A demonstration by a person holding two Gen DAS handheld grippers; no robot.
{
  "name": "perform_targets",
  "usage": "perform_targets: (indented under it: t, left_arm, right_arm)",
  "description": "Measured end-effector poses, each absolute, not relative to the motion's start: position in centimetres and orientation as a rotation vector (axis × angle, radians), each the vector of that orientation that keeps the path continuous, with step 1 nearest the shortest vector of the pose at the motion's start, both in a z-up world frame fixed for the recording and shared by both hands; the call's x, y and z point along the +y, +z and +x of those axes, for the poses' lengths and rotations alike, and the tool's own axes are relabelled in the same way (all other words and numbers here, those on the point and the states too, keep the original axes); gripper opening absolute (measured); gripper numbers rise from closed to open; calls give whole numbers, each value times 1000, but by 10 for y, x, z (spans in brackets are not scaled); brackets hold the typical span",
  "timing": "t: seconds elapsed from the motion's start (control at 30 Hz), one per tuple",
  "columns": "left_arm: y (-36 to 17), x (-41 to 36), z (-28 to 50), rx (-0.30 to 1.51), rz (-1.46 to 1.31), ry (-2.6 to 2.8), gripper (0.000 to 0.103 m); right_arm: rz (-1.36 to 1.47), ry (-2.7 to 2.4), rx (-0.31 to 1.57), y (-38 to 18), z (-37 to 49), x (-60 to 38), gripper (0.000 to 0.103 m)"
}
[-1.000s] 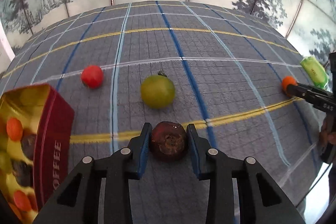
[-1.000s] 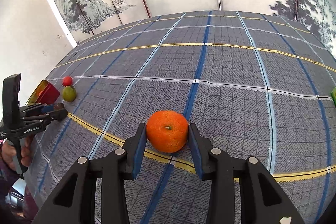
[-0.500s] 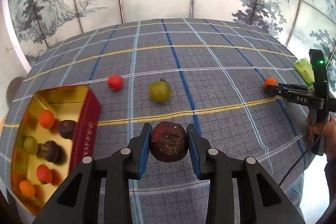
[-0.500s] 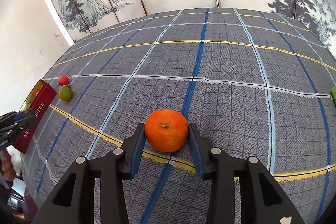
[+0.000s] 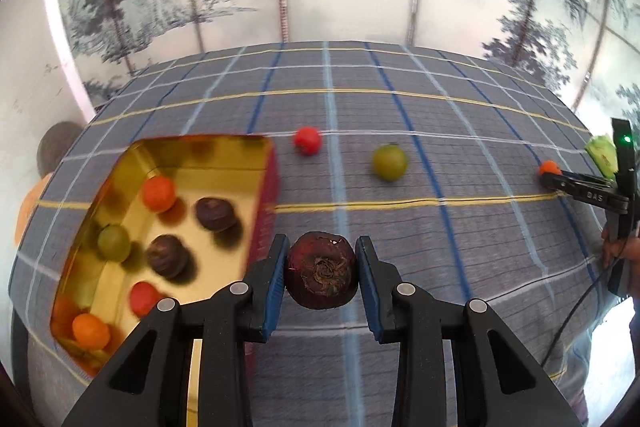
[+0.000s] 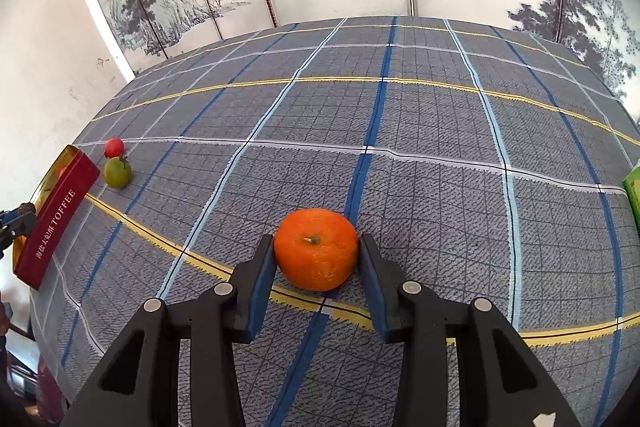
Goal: Organize fruits
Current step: 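Carry the dark brown fruit into the tin and open the left gripper while the right holds the tangerine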
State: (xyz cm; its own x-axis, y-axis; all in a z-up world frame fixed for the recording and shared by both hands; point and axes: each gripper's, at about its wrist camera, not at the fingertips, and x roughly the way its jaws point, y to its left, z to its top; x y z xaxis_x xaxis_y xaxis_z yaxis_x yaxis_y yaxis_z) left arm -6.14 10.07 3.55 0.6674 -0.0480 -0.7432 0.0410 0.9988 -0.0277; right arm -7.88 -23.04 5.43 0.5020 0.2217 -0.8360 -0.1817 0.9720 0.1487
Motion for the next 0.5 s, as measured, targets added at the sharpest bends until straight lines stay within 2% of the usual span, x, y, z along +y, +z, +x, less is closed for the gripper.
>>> perform_targets:
  t: [0.5]
  left_arm:
    - [3,236,-99,925,-208,188,35]
  right_arm:
    - [-1,230,1019,54,-79,-224,39]
